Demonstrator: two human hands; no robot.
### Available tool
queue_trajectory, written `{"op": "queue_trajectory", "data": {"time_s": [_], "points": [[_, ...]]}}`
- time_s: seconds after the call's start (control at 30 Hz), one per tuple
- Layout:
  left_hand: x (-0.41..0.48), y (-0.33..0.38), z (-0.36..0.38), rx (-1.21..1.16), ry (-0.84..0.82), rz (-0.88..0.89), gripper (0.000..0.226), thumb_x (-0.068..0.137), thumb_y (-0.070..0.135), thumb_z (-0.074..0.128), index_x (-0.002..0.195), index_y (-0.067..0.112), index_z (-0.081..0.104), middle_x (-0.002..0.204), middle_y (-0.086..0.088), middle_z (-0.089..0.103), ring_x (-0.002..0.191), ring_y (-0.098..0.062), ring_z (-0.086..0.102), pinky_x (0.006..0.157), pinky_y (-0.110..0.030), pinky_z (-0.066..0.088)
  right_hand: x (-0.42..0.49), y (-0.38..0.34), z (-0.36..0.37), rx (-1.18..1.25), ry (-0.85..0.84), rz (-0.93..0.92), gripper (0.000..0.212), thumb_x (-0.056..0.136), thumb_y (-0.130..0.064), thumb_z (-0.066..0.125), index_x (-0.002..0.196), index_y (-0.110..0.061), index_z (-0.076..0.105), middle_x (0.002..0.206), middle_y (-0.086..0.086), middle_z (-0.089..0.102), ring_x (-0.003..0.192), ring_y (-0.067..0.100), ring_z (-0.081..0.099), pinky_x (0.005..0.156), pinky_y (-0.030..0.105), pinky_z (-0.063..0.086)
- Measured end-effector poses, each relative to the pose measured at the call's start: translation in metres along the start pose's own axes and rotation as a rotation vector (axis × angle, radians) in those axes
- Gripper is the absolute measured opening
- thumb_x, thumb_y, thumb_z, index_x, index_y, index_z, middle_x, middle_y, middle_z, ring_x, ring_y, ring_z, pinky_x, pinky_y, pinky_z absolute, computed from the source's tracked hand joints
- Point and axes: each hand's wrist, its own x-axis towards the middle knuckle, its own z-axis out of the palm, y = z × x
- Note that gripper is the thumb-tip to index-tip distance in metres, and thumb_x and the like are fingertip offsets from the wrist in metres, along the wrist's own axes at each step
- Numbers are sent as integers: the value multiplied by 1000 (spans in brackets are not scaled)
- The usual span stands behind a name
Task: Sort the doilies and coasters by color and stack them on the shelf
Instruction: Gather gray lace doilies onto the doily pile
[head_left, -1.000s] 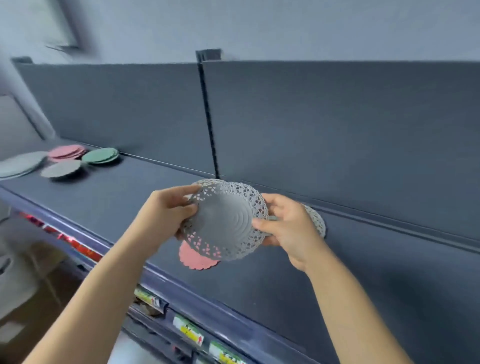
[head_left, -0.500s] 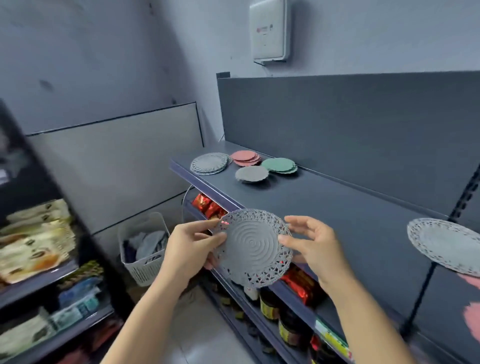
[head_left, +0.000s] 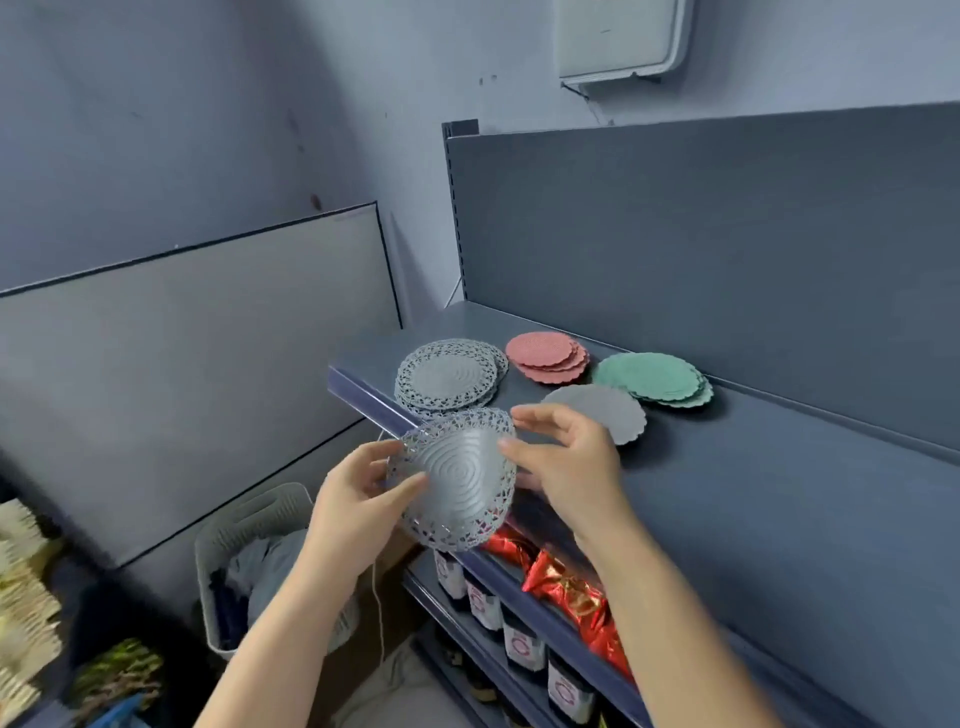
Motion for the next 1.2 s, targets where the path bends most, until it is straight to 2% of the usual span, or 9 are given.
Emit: {"op": "queue_trajectory", "data": {"time_s": [0.13,0.27,0.37,0.43,0.57,0.67,0.73,0.93,1.2], "points": [[95,12,-6,153,-58,86,39,78,29,76,114,32,61,113,5,66,93,-15,65,89,-41,53,79,-7,37,-178,93,-61,24,77,-17,74,95,-28,63,98,-16,64,97,7,61,88,32,52],[156,8,5,369,-214,128,62,83,46,67,137,26,44,133,2,56,110,-16,59,96,-36,48,120,4,55,-432,168,-20,27,82,-25,68,108,-25,61,113,-10,62,103,9,58,90,27,46],[188,-10,15,754,-175,301,80,88,62,43,150,17,21,151,-4,35,133,-25,40,107,-39,33,128,16,62,-864,83,55,42,86,-30,63,126,-24,54,129,-7,58,113,16,57,89,29,46],[209,-19,20,910,-132,509,79,89,69,27,148,16,27,151,-3,35,137,-25,34,109,-41,25,131,20,66,-1063,50,62,42,89,-28,61,129,-22,51,130,-4,57,114,18,55,86,30,47],[241,-33,25,1003,-397,645,91,75,70,-6,147,24,27,154,-5,29,142,-23,24,111,-41,21,130,25,83,-1079,103,119,37,92,-21,56,128,-19,52,128,-2,55,114,19,54,92,36,47],[257,-34,26,1005,-423,787,74,87,64,15,126,17,55,130,-9,56,121,-29,52,98,-46,39,129,28,97,-1086,190,156,30,92,-18,52,122,-16,55,123,0,58,114,19,52,94,36,46],[268,-32,27,1008,-434,862,61,89,58,27,115,16,63,119,-8,64,108,-30,60,90,-48,44,124,28,104,-1072,222,168,31,94,-18,49,124,-15,54,126,0,57,116,19,51,96,36,45],[256,0,41,999,-553,977,65,88,59,23,109,12,64,112,-8,67,105,-33,61,90,-49,44,82,-3,104,-957,342,155,43,93,-28,54,135,-21,48,137,-5,50,124,15,47,101,31,40],[120,56,91,802,-630,1236,58,87,51,35,110,6,65,103,-11,71,96,-34,66,80,-45,50,-46,-38,19,-1038,633,242,39,96,-33,49,134,-26,48,136,-8,49,123,16,48,94,35,45]]}}
